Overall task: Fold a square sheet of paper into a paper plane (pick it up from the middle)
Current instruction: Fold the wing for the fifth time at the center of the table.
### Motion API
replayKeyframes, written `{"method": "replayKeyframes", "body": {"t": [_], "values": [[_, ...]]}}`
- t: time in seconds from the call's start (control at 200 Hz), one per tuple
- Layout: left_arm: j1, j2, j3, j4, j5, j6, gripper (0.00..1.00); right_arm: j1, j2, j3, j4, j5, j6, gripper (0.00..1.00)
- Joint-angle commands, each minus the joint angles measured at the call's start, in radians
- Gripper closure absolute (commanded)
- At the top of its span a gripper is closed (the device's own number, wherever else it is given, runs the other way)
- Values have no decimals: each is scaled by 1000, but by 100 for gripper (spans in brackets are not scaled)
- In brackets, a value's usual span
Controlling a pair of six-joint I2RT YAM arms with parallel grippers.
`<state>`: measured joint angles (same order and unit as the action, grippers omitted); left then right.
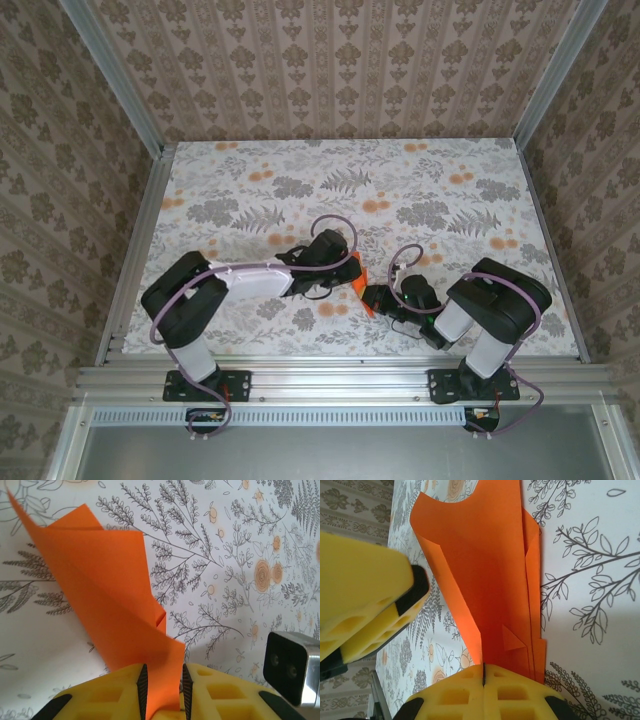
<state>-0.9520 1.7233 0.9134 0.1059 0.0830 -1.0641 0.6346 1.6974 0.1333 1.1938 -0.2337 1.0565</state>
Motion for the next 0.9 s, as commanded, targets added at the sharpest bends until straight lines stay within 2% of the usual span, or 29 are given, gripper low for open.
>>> {"method": "replayKeyframes", "body": {"t": [0.0,0.075,0.195,0.415,0.49,0.595,0.725,0.895], "values": [[9,34,48,9,5,62,73,-7,16,-22,4,-35,23,100],[9,59,56,7,8,71,74,-7,10,-24,1,-36,23,97],[10,86,51,15,11,72,74,-10,-8,-27,-29,-33,18,85],[10,99,57,23,21,78,74,-10,-99,-19,-209,-39,-36,74],[10,102,61,23,25,82,74,-10,-154,-5,-316,-27,-64,71],[9,107,64,23,30,85,74,-10,-272,45,-573,-10,-147,67],[9,111,64,23,33,84,74,-9,-428,118,-910,74,-259,61],[10,124,73,27,45,83,74,-11,-487,176,-1046,62,-327,56]]}}
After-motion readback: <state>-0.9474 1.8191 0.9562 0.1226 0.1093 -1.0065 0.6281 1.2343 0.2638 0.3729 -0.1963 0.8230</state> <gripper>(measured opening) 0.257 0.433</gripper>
